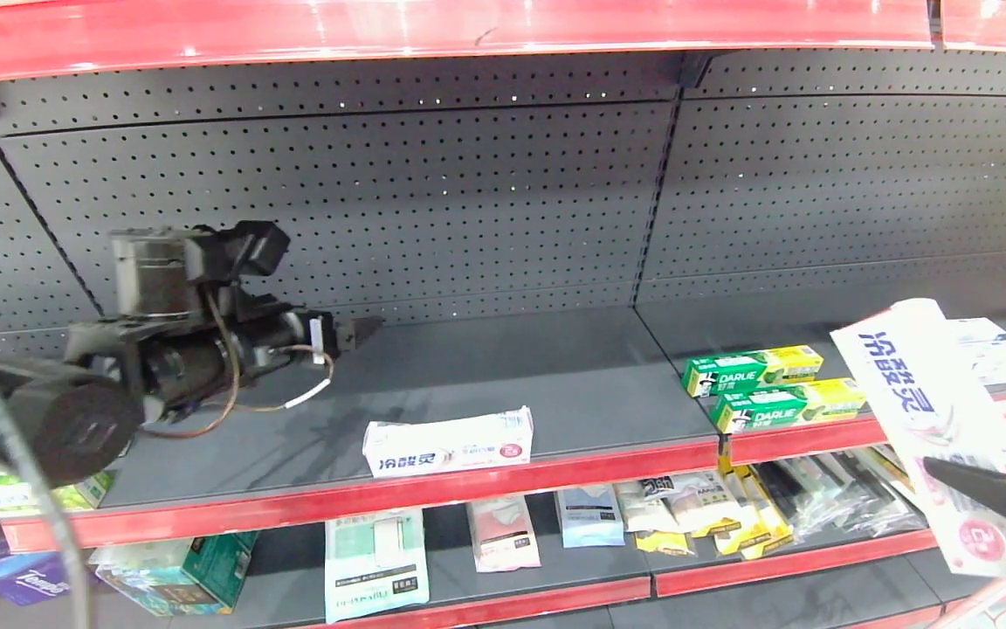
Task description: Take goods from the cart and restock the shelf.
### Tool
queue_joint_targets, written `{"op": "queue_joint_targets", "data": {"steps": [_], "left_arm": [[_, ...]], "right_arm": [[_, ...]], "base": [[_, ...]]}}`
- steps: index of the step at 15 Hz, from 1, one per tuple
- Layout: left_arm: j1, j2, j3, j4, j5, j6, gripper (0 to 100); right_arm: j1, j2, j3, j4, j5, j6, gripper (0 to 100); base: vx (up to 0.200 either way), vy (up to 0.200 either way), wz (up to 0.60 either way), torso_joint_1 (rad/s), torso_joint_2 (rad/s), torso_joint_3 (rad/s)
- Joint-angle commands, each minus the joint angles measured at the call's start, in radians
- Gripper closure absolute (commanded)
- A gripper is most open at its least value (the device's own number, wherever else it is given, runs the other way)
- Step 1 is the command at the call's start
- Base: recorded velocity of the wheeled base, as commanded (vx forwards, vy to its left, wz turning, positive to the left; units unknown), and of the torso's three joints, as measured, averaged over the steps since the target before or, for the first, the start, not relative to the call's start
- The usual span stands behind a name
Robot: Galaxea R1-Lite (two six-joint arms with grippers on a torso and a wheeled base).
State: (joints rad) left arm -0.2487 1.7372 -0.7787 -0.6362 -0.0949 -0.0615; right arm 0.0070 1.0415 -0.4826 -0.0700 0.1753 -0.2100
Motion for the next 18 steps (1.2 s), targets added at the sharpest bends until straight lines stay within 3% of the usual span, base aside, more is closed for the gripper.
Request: {"op": "queue_joint_targets", "data": {"steps": [1,3,6,8,10,12,18], "left_arm": [[0.032,-0.41,0.309,0.059,-0.083,-0.008,0],[0.028,-0.647,0.372,0.25,-0.121,0.009,0],[0.026,-0.987,0.361,0.661,-0.172,0.081,0],[0.026,-1.121,0.357,0.806,-0.172,0.091,0],[0.026,-1.279,0.351,0.984,-0.172,0.127,0],[0.026,-1.345,0.346,1.075,-0.17,0.17,0],[0.026,-1.461,0.394,1.079,-0.166,0.201,0]], "right_arm": [[-0.001,0.224,-0.125,-0.001,0.055,-0.072,100],[0.002,0.319,-0.199,-0.001,0.058,-0.112,100],[0.024,0.41,-0.266,-0.001,0.079,-0.158,100],[0.044,0.436,-0.291,-0.002,0.081,-0.178,100],[0.062,0.466,-0.318,-0.001,0.081,-0.181,100],[0.07,0.482,-0.332,-0.001,0.081,-0.183,100],[0.071,0.52,-0.363,-0.002,0.081,-0.218,100]], "base": [[0.0,0.0,0.0,0.0,0.0,0.0],[0.0,0.0,0.0,0.0,0.0,0.0],[0.0,0.0,0.0,0.0,0.0,0.0],[0.0,0.0,0.0,0.0,0.0,0.0],[0.0,0.0,0.0,0.0,0.0,0.0],[0.0,0.0,0.3,0.004,0.0,-0.001],[0.0,0.0,0.6,0.002,0.0,0.0]]}}
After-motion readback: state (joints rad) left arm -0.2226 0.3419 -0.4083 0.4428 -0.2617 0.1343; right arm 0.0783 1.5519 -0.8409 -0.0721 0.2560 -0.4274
